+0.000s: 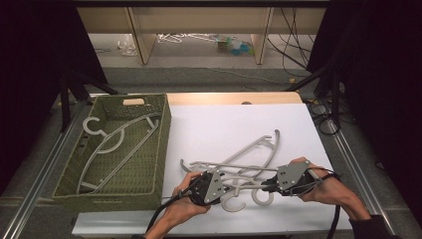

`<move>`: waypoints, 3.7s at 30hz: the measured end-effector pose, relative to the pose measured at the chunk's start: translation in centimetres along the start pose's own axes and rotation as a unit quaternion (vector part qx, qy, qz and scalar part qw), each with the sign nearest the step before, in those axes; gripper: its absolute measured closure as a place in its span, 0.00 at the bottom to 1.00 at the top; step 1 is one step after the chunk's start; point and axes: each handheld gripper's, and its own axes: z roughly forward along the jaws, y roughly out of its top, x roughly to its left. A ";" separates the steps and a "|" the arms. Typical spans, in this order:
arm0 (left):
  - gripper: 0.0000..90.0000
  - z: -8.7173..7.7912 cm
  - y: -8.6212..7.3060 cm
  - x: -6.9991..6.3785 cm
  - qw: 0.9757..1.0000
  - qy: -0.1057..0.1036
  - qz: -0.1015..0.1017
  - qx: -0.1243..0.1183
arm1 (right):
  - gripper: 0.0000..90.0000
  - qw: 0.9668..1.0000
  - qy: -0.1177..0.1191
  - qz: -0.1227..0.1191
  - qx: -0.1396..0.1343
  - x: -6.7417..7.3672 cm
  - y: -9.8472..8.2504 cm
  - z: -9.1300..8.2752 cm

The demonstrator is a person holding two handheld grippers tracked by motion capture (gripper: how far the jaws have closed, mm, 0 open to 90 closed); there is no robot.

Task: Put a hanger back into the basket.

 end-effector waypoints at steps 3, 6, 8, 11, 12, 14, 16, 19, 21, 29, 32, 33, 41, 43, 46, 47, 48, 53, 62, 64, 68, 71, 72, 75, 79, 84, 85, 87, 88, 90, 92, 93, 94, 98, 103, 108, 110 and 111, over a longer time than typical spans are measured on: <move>0.72 0.1 0.2 -0.1 1.000 -0.008 0.018 0.005 | 0.90 1.000 -0.004 0.000 -0.003 0.0 -0.1 0.1; 0.75 -0.1 0.5 0.0 0.999 -0.012 0.038 0.009 | 0.90 1.000 0.000 0.000 -0.002 0.0 -0.2 0.0; 0.76 -0.2 0.7 0.0 0.998 -0.011 0.054 0.010 | 0.90 1.000 0.003 0.003 -0.010 -0.1 -0.3 0.0; 0.79 -0.4 1.0 -0.1 0.997 -0.009 0.070 0.006 | 0.89 1.000 -0.012 0.005 -0.017 -0.2 -0.6 -0.2; 0.79 -0.5 1.2 -0.1 0.997 -0.012 0.078 0.006 | 0.87 1.000 -0.013 0.002 -0.020 -0.4 -0.7 -0.2; 0.82 -0.7 1.7 -0.2 0.995 -0.011 0.101 0.007 | 0.83 0.999 -0.025 0.015 -0.014 -0.3 -0.9 -0.2; 0.84 -0.8 2.0 -0.3 0.993 -0.014 0.115 0.014 | 0.80 0.999 -0.034 0.021 -0.015 -0.4 -0.9 -0.2; 0.86 -1.0 2.5 -0.2 0.992 -0.010 0.124 0.010 | 0.65 0.998 -0.049 0.041 -0.023 -0.5 -0.9 -0.4; 0.88 -1.2 2.8 0.0 0.993 -0.009 0.115 0.007 | 0.57 0.994 -0.074 0.065 -0.036 -0.8 -0.9 -0.4; 0.88 -1.7 3.3 1.2 0.999 -0.016 0.043 0.021 | 0.39 0.974 -0.151 0.138 -0.094 -1.6 -0.7 -1.9; 0.88 -2.0 3.4 2.0 1.000 -0.016 -0.005 0.022 | 0.37 0.968 -0.163 0.154 -0.109 -1.6 -0.7 -2.3; 0.88 -2.1 3.4 2.2 0.999 -0.015 -0.021 0.019 | 0.37 0.967 -0.168 0.158 -0.109 -1.5 -0.7 -2.4; 0.88 -4.2 3.8 4.5 0.989 -0.019 -0.145 0.006 | 0.35 0.961 -0.164 0.189 -0.121 0.7 -1.5 -2.3; 0.88 -4.8 3.9 5.5 0.992 -0.013 -0.125 -0.006 | 0.34 0.959 -0.154 0.202 -0.124 1.4 -1.9 -1.7; 0.88 -5.9 4.0 6.2 0.990 -0.006 -0.142 -0.013 | 0.32 0.960 -0.138 0.211 -0.119 2.1 -2.5 -0.8; 0.88 -6.2 4.1 6.2 0.986 -0.017 -0.162 -0.020 | 0.32 0.960 -0.134 0.215 -0.117 2.3 -2.6 -0.4; 0.88 -6.7 4.1 6.6 0.986 -0.018 -0.162 -0.029 | 0.32 0.961 -0.133 0.214 -0.115 2.3 -2.6 -0.3; 0.88 -9.6 4.4 8.3 0.979 -0.007 -0.190 -0.069 | 0.31 0.962 -0.126 0.211 -0.120 2.3 -2.3 -0.1; 0.88 -16.1 4.4 9.6 0.949 -0.001 -0.286 -0.137 | 0.31 0.960 -0.132 0.215 -0.124 2.3 -2.4 -0.3; 0.88 -17.6 3.9 10.4 0.947 0.010 -0.291 -0.137 | 0.31 0.960 -0.132 0.215 -0.123 2.3 -2.5 -0.3; 0.88 -20.0 2.8 12.0 0.944 0.039 -0.302 -0.129 | 0.31 0.960 -0.130 0.215 -0.120 2.3 -2.5 -0.3; 0.88 -21.6 1.9 13.2 0.940 0.063 -0.311 -0.125 | 0.31 0.959 -0.133 0.217 -0.122 2.2 -2.5 -0.2; 0.88 -22.1 1.5 13.8 0.939 0.073 -0.314 -0.120 | 0.30 0.960 -0.129 0.218 -0.120 2.2 -2.6 -0.2; 0.88 -23.1 0.3 15.0 0.936 0.096 -0.321 -0.111 | 0.29 0.959 -0.132 0.218 -0.122 2.2 -2.6 -0.2; 0.88 -24.0 -1.2 16.4 0.937 0.122 -0.314 -0.091 | 0.28 0.959 -0.135 0.218 -0.123 2.1 -2.6 -0.2; 0.88 -24.6 -4.1 18.0 0.932 0.143 -0.324 -0.071 | 0.27 0.959 -0.133 0.220 -0.123 2.1 -2.6 0.0; 0.88 -24.6 -4.5 18.1 0.933 0.146 -0.322 -0.068 | 0.27 0.959 -0.132 0.220 -0.122 2.1 -2.6 0.0; 0.88 -24.6 -5.4 18.4 0.933 0.147 -0.322 -0.062 | 0.26 0.959 -0.131 0.219 -0.122 2.1 -2.7 0.1; 0.88 -24.5 -5.8 18.5 0.933 0.149 -0.321 -0.060 | 0.26 0.959 -0.131 0.221 -0.121 2.1 -2.7 0.1; 0.88 -24.4 -6.5 18.8 0.934 0.151 -0.320 -0.056 | 0.26 0.959 -0.132 0.221 -0.121 2.1 -2.7 0.1; 0.88 -24.1 -7.1 19.1 0.937 0.149 -0.313 -0.047 | 0.26 0.960 -0.128 0.221 -0.117 2.1 -2.7 0.0; 0.88 -24.0 -7.5 19.3 0.938 0.149 -0.309 -0.040 | 0.26 0.960 -0.127 0.221 -0.116 2.1 -2.7 0.0; 0.88 -23.9 -7.8 19.5 0.939 0.150 -0.308 -0.035 | 0.26 0.960 -0.126 0.221 -0.115 2.1 -2.7 0.0; 0.88 -23.7 -9.2 20.0 0.937 0.157 -0.311 -0.030 | 0.26 0.960 -0.127 0.219 -0.116 2.1 -2.8 0.0; 0.88 -23.8 -10.8 20.3 0.935 0.161 -0.315 -0.019 | 0.26 0.960 -0.127 0.221 -0.118 2.1 -2.8 0.2; 0.88 -24.0 -11.7 20.2 0.937 0.152 -0.313 -0.017 | 0.26 0.960 -0.125 0.220 -0.117 2.0 -2.8 0.2; 0.88 -23.9 -12.2 20.1 0.938 0.150 -0.312 -0.013 | 0.26 0.960 -0.126 0.221 -0.119 2.0 -2.8 0.2; 0.88 -23.7 -12.5 20.0 0.937 0.151 -0.314 -0.008 | 0.26 0.960 -0.125 0.222 -0.119 2.0 -2.8 0.2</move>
